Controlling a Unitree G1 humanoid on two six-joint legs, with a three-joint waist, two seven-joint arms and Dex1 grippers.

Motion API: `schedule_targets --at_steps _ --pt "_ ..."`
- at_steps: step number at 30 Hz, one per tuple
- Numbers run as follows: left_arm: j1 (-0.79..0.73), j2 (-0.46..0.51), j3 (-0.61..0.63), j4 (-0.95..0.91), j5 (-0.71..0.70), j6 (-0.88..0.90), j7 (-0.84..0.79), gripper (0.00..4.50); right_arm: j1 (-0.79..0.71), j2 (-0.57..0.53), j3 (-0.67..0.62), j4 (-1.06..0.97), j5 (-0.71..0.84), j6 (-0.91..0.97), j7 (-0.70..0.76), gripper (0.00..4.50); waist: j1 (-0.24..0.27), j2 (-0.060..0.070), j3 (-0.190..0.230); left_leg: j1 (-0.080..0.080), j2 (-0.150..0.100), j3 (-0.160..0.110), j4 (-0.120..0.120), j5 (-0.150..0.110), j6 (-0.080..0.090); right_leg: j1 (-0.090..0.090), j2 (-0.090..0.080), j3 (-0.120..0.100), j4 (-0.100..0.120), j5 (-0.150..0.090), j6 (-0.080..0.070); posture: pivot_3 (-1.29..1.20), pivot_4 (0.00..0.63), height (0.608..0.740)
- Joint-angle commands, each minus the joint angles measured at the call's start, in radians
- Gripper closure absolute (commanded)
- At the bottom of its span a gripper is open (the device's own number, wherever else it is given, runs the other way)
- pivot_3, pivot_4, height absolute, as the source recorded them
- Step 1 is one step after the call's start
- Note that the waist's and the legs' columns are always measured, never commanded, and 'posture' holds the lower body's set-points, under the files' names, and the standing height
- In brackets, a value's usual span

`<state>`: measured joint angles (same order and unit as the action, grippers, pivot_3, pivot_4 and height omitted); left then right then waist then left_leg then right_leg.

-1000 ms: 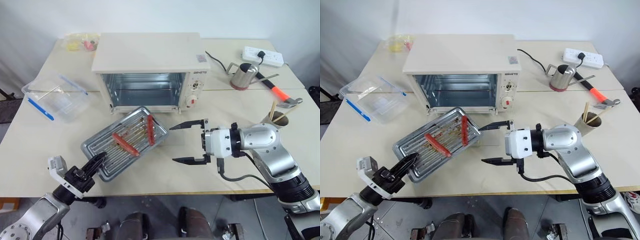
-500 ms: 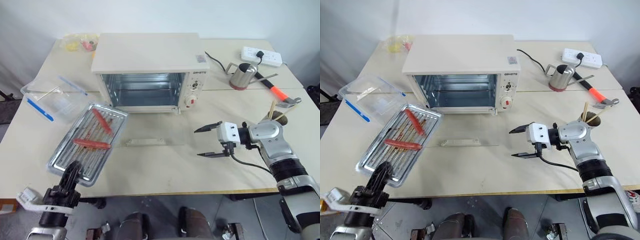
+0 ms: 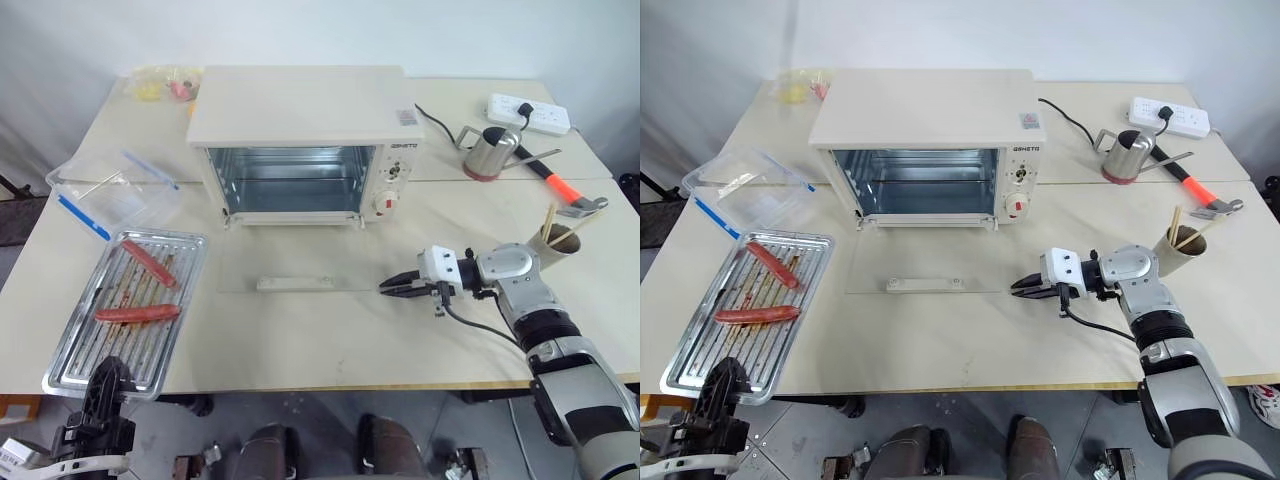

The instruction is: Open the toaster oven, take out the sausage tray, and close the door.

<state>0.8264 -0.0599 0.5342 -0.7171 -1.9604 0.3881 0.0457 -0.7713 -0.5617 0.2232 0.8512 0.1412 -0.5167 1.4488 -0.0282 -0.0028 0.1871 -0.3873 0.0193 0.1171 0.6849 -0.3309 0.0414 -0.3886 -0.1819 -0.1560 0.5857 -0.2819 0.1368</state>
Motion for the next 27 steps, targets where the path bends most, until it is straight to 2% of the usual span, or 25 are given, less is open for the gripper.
schedule_targets --at_steps 1,10,18,27 --pt "0.026 -0.031 0.013 -0.03 -0.012 -0.052 -0.032 4.5 -0.01 0.024 -0.03 0.017 -0.006 -0.014 -0.028 4.47 -0.002 0.0 0.0 0.0 0.0 0.0 0.0 0.0 0.0 0.0 0.0 0.0 0.0 0.0 0.0 0.0 0.15 0.74" --pt "0.072 -0.042 0.022 0.035 -0.012 -0.058 -0.094 4.5 -0.057 0.094 -0.087 -0.095 0.069 0.114 -0.045 4.47 -0.002 0.0 0.0 0.0 0.001 0.001 0.001 0.0 0.0 -0.001 0.0 0.0 0.0 0.0 -0.001 0.0 0.15 0.74" --pt "0.103 -0.052 0.054 0.092 -0.012 -0.034 -0.161 4.5 -0.118 0.094 -0.121 -0.188 0.117 0.253 -0.031 4.47 0.0 0.0 0.0 -0.002 0.002 0.001 0.001 -0.001 0.0 -0.002 0.001 0.0 0.0 0.0 -0.001 0.0 0.15 0.74" --pt "0.093 -0.002 0.067 0.18 -0.012 0.054 -0.209 4.5 -0.291 0.124 -0.182 -0.137 0.138 0.319 -0.077 4.47 -0.002 0.0 0.0 -0.003 0.003 0.002 0.001 -0.003 0.0 -0.004 0.001 -0.001 0.001 0.0 -0.001 0.0 0.15 0.74"
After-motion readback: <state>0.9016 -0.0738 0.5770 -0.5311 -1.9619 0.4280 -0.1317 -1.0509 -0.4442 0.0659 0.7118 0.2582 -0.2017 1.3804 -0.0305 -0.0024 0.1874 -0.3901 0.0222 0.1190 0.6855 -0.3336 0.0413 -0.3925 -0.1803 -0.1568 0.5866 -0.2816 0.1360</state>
